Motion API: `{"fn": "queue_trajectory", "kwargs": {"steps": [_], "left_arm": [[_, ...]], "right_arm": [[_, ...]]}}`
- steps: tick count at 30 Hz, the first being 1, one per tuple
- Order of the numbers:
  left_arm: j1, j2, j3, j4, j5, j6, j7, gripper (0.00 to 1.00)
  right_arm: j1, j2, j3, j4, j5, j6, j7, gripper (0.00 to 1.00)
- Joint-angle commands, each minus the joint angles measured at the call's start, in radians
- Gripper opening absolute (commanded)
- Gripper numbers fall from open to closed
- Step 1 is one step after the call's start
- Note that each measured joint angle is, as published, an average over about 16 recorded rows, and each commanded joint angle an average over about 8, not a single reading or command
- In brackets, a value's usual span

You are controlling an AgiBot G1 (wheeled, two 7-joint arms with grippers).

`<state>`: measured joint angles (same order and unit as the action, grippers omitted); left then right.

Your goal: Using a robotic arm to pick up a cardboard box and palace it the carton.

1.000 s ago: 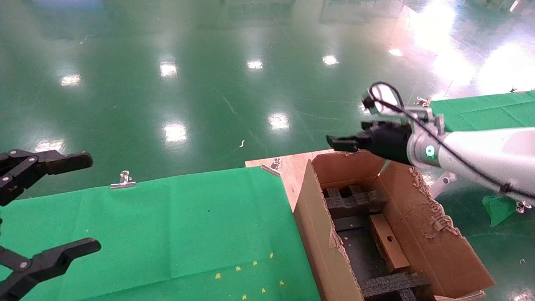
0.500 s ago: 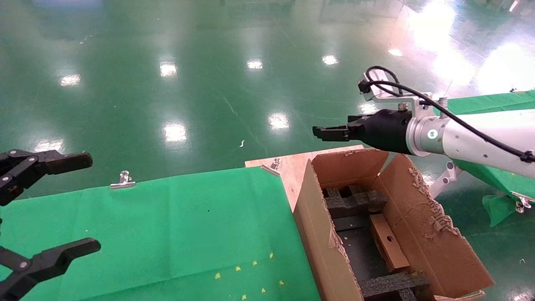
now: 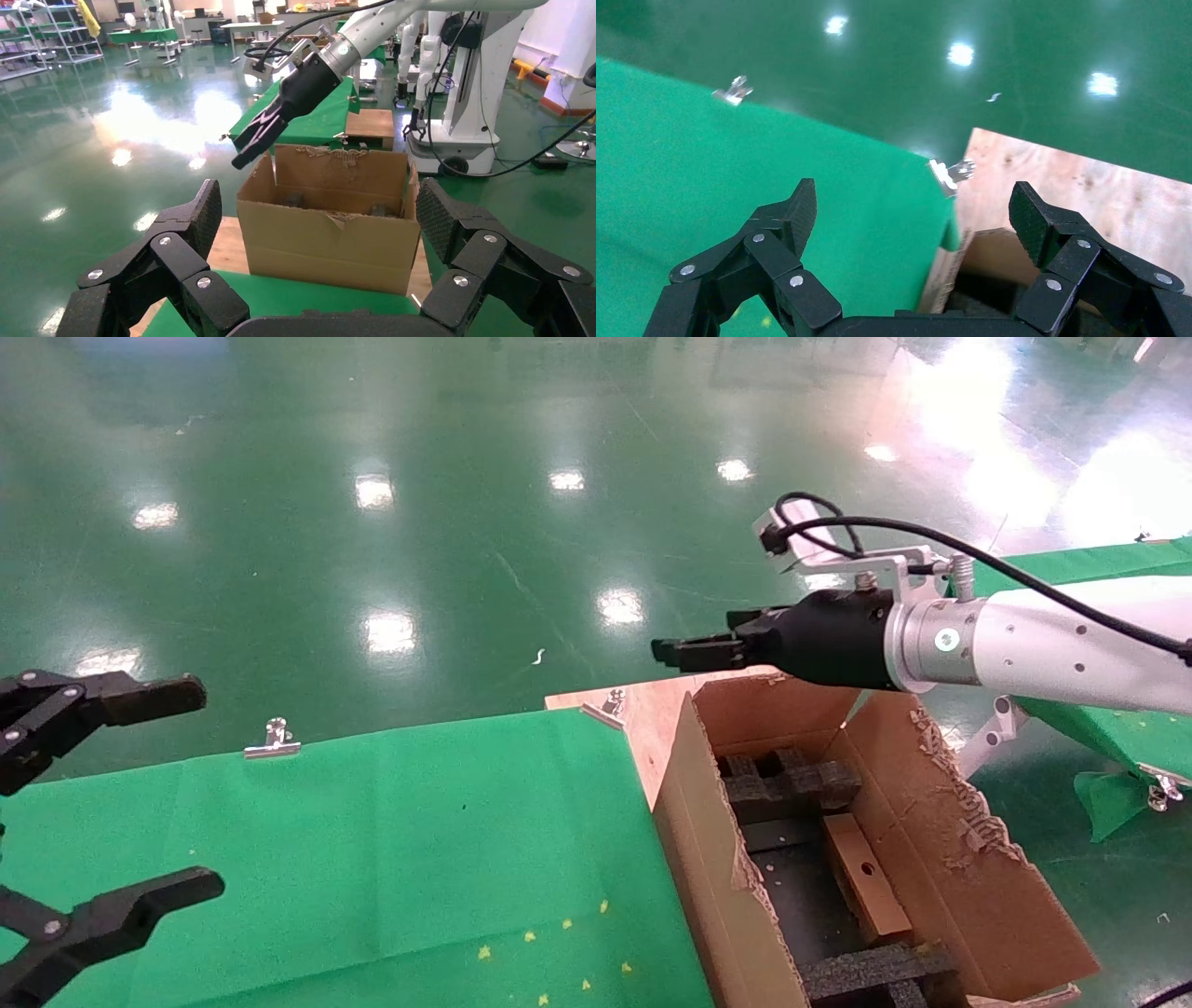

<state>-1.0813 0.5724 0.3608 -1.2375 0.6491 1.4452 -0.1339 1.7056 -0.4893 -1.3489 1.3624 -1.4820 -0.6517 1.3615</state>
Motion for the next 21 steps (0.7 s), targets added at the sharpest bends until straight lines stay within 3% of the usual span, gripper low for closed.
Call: {"fn": "queue_trajectory", "kwargs": {"steps": [1, 21], "left_arm": [[0.0, 0.0, 0.0, 0.0, 0.0, 0.0, 0.0, 1.0], [0.0, 0.0, 0.0, 0.0, 0.0, 0.0, 0.0, 1.0]], "right_arm": [[-0.025, -0.005, 0.043, -0.003, 0.03, -0.034, -0.047, 1.0], [-0.279, -0.054, 0.473, -0.035, 0.332, -0.373, -0.519, 1.0]]}}
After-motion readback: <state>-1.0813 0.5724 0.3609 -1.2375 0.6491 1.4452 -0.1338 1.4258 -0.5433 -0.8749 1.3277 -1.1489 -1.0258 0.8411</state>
